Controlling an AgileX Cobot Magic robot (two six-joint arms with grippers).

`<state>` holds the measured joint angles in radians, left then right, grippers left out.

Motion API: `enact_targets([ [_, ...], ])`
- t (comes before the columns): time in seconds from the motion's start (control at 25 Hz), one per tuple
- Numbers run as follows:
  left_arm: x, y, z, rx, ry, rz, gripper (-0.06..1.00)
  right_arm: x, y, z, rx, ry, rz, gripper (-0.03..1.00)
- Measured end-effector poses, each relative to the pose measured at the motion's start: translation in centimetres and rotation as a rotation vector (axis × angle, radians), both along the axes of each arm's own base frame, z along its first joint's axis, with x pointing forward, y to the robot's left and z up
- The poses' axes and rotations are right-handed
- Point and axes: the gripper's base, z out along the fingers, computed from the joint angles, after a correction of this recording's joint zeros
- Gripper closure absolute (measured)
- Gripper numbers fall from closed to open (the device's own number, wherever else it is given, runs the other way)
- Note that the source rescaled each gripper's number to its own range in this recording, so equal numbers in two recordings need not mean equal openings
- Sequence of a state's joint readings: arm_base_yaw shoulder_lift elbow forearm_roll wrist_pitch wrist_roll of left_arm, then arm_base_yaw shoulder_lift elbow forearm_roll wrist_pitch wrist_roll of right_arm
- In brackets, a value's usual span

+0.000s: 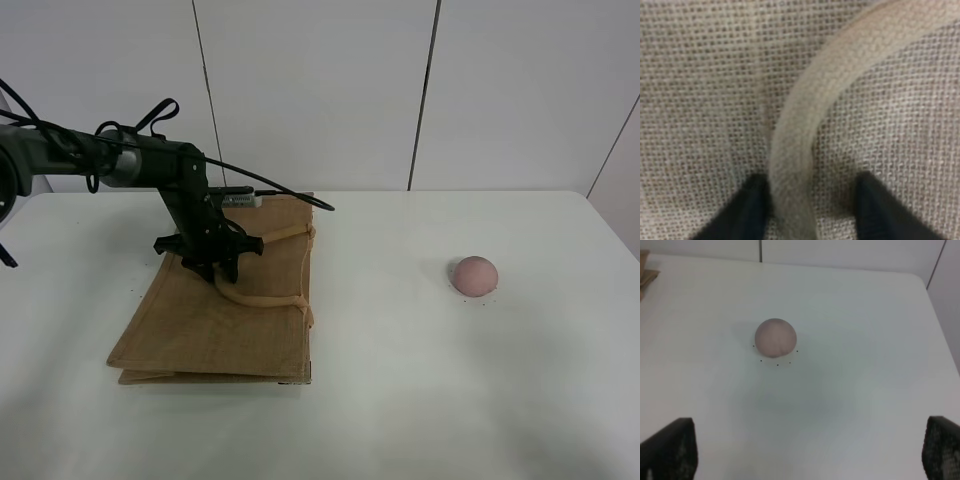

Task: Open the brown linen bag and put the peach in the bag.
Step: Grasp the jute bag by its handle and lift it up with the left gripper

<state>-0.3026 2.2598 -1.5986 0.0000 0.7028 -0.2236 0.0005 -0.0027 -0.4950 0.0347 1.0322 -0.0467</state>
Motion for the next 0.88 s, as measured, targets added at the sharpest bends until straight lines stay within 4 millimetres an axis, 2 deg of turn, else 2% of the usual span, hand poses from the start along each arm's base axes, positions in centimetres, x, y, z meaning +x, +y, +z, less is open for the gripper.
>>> enact_targets([
  [0.08, 0.0, 0.0, 0.4, -0.002, -0.005, 0.001, 0.90, 0.0, 0.0, 0.0, 0.000, 0.000, 0.000, -0.03],
  [0.12, 0.0, 0.0, 0.6, -0.002, -0.006, 0.001, 0.94, 0.0, 0.0, 0.0, 0.000, 0.000, 0.000, -0.03],
  [0.24, 0.1, 0.0, 1.8, -0.004, -0.010, 0.000, 0.94, 0.0, 0.0, 0.0, 0.000, 0.000, 0.000, -0.03],
  [0.32, 0.4, -0.1, 3.7, -0.009, -0.022, -0.002, 0.94, 0.0, 0.0, 0.0, 0.000, 0.000, 0.000, -0.03],
  [0.44, 0.9, -0.3, 8.4, -0.020, -0.073, -0.009, 0.94, 0.0, 0.0, 0.0, 0.000, 0.000, 0.000, -0.03],
  [0.56, 0.9, -0.3, 14.1, -0.040, -0.145, -0.025, 0.94, 0.0, 0.0, 0.0, 0.000, 0.000, 0.000, -0.03],
  [0.72, -0.1, 0.0, 21.5, -0.069, -0.251, -0.039, 0.94, 0.0, 0.0, 0.0, 0.000, 0.000, 0.000, -0.03],
  [0.88, -1.3, 0.4, 26.4, -0.096, -0.360, -0.046, 0.94, 0.0, 0.0, 0.0, 0.000, 0.000, 0.000, -0.03],
])
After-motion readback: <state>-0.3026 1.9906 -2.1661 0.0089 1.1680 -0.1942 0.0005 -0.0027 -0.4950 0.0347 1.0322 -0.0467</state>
